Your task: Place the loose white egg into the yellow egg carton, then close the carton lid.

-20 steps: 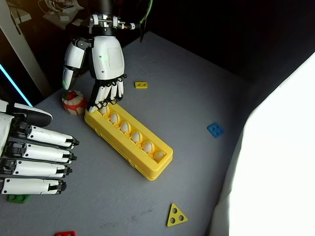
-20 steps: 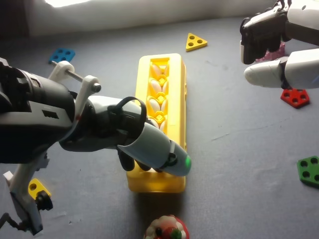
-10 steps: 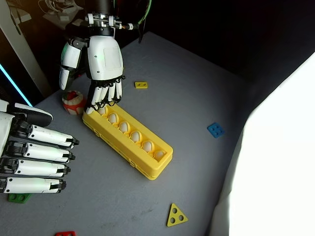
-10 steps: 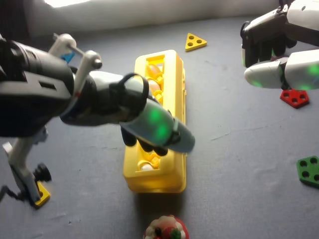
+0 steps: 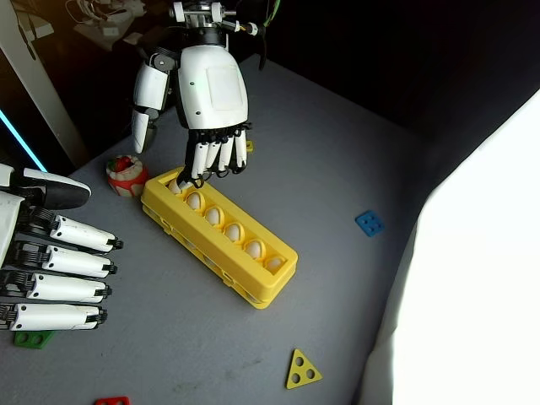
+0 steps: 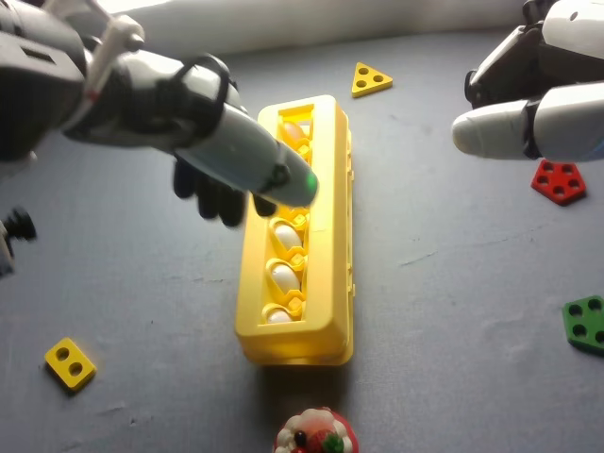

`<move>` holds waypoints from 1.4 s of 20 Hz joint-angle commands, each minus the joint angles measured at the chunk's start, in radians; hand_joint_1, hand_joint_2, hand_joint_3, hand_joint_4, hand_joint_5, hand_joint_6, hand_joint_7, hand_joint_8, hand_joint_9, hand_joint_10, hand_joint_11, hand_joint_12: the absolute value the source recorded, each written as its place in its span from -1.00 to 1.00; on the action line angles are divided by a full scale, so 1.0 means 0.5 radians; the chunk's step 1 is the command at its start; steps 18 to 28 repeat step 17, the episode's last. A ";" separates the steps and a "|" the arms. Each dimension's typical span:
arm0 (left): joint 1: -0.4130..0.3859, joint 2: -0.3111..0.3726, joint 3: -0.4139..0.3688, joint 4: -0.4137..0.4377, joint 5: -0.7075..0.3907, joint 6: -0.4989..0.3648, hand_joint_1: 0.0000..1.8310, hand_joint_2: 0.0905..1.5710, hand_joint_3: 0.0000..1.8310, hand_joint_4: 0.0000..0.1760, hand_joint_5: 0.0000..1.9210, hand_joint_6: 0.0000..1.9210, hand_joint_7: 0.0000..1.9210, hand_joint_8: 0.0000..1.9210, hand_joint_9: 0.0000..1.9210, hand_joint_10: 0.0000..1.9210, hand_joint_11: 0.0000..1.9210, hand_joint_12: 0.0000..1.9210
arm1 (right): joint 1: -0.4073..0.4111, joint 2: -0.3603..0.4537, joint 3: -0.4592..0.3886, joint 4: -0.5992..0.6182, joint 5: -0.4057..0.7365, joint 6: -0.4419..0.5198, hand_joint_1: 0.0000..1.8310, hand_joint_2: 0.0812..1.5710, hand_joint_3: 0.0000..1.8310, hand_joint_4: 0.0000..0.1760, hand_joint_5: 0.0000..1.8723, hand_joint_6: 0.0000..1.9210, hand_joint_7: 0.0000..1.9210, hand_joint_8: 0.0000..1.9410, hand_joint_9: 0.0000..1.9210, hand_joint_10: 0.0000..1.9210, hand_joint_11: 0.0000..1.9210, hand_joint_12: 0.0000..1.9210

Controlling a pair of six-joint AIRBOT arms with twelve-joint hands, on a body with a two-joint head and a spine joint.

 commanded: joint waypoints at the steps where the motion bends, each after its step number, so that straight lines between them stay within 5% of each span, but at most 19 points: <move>1: -0.046 0.001 0.020 0.058 -0.129 0.027 -0.76 0.57 -1.00 -1.00 -0.40 -0.12 -0.44 0.40 -0.56 0.61 -0.76 0.98 | 0.030 0.012 -0.006 0.002 0.202 0.004 -0.97 0.62 -1.00 -1.00 0.01 0.42 0.14 0.49 0.06 1.00 -0.13 1.00; 2: -0.077 0.001 0.042 0.089 -0.131 0.062 -0.76 0.57 -1.00 -1.00 -0.40 -0.11 -0.44 0.41 -0.56 0.62 -0.76 0.98 | 0.030 0.012 -0.009 0.002 0.202 0.004 -0.97 0.62 -1.00 -1.00 0.01 0.43 0.14 0.50 0.06 1.00 -0.13 1.00; 3: -0.104 0.002 0.059 0.126 -0.133 0.100 -0.78 0.56 -1.00 -1.00 -0.32 0.10 -0.38 0.47 -0.51 0.71 -0.65 0.99 | 0.030 0.013 -0.011 0.002 0.202 0.003 -1.00 0.59 -1.00 -1.00 0.16 0.56 0.26 0.58 0.21 1.00 0.04 1.00; 5: -0.141 0.003 0.088 0.138 -0.133 0.203 -0.82 0.56 -1.00 -1.00 -0.25 0.19 -0.26 0.52 -0.39 0.77 -0.56 1.00 | 0.030 0.015 -0.011 0.002 0.202 0.001 -1.00 0.57 -1.00 -1.00 0.26 0.77 0.36 0.71 0.35 1.00 0.29 1.00; 6: -0.147 0.004 0.093 0.139 -0.133 0.220 -0.83 0.56 -1.00 -1.00 -0.20 0.19 -0.15 0.51 -0.28 0.79 -0.48 1.00 | 0.030 0.016 -0.011 0.002 0.202 -0.001 -1.00 0.54 -1.00 0.23 0.36 0.83 0.44 0.81 0.45 1.00 0.40 1.00; 7: -0.147 0.005 0.092 0.143 -0.133 0.221 -0.91 0.56 -1.00 -1.00 -0.16 0.21 -0.04 0.49 -0.16 0.80 -0.34 1.00 | 0.030 0.016 -0.011 0.002 0.202 -0.004 -1.00 0.52 -1.00 0.85 0.41 0.79 0.49 0.87 0.52 1.00 0.47 1.00; 8: -0.148 0.006 0.089 0.145 -0.133 0.221 -0.95 0.56 -1.00 -1.00 -0.10 0.29 0.05 0.51 -0.05 0.82 -0.20 1.00 | 0.030 0.016 -0.011 0.002 0.202 -0.005 -1.00 0.52 -1.00 0.97 0.42 0.83 0.50 0.93 0.54 1.00 0.51 1.00; 17: -0.161 0.008 0.089 0.163 -0.134 0.214 -1.00 0.58 -0.99 -1.00 -0.09 0.53 0.09 0.51 0.02 0.78 -0.09 1.00 | 0.019 0.015 -0.012 0.002 0.216 -0.005 -1.00 0.58 -0.99 1.00 0.37 0.81 0.44 0.96 0.50 1.00 0.50 1.00; 28: -0.161 0.008 0.089 0.163 -0.134 0.214 -1.00 0.58 -0.99 -1.00 -0.09 0.53 0.09 0.51 0.02 0.78 -0.09 1.00 | 0.019 0.015 -0.012 0.002 0.216 -0.005 -1.00 0.58 -0.99 1.00 0.37 0.81 0.44 0.96 0.50 1.00 0.50 1.00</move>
